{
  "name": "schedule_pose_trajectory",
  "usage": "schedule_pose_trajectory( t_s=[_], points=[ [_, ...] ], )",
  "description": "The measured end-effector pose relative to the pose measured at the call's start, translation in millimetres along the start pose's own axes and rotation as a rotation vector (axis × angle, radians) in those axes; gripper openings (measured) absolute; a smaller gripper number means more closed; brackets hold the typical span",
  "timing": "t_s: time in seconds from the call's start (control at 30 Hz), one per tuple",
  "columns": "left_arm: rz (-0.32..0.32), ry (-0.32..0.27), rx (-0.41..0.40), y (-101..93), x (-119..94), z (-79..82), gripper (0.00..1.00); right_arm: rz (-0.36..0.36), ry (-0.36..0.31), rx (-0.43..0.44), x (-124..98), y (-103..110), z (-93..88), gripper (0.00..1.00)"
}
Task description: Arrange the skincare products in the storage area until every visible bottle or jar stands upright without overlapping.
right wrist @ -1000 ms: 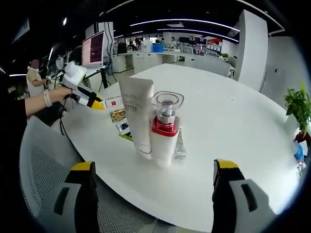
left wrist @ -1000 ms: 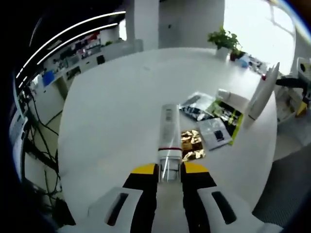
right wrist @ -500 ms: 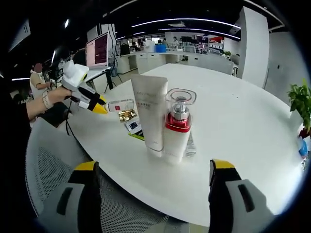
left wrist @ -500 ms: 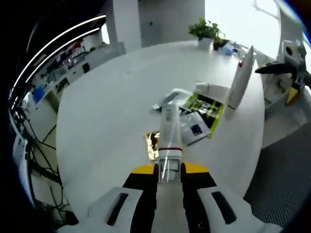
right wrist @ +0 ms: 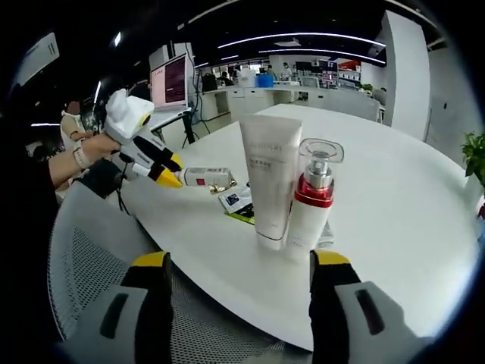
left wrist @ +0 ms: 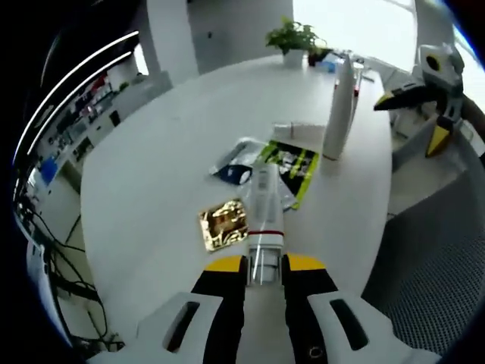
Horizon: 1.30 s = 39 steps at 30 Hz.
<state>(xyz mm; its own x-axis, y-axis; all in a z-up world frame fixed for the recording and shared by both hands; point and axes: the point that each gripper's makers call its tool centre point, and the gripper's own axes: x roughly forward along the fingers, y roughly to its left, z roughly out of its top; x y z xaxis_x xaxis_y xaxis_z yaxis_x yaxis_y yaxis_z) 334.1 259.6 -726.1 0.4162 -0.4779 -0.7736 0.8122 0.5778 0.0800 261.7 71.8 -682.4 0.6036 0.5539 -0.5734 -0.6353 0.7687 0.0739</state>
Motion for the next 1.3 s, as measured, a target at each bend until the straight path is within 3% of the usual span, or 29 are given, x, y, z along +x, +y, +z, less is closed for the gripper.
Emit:
schedule_pose_trajectory(
  t_s=[0.2, 0.67, 0.83, 0.93, 1.3],
  points=[
    [-0.023, 0.045, 0.062, -8.2, 0.1, -6.6, 0.15, 0.091, 0.009, -0.037, 13.0, 22.4, 6.1, 0.66],
    [-0.095, 0.064, 0.123, -37.0, -1.7, -1.6, 0.14, 0.185, 0.014, -0.195, 37.2, 51.2, 23.0, 0.55],
    [-0.107, 0.080, 0.152, -43.5, -1.7, -2.3, 0.15, 0.192, 0.038, -0.289, 43.1, 55.6, 19.7, 0.53],
    [-0.121, 0.088, 0.175, -48.5, -1.9, -1.8, 0.15, 0.167, 0.089, -0.371, 48.3, 52.3, 12.6, 0.53],
    [-0.176, 0.125, 0.242, -68.4, -4.7, 5.9, 0.15, 0.178, 0.107, -0.523, 64.7, 61.4, 14.3, 0.50]
  ],
)
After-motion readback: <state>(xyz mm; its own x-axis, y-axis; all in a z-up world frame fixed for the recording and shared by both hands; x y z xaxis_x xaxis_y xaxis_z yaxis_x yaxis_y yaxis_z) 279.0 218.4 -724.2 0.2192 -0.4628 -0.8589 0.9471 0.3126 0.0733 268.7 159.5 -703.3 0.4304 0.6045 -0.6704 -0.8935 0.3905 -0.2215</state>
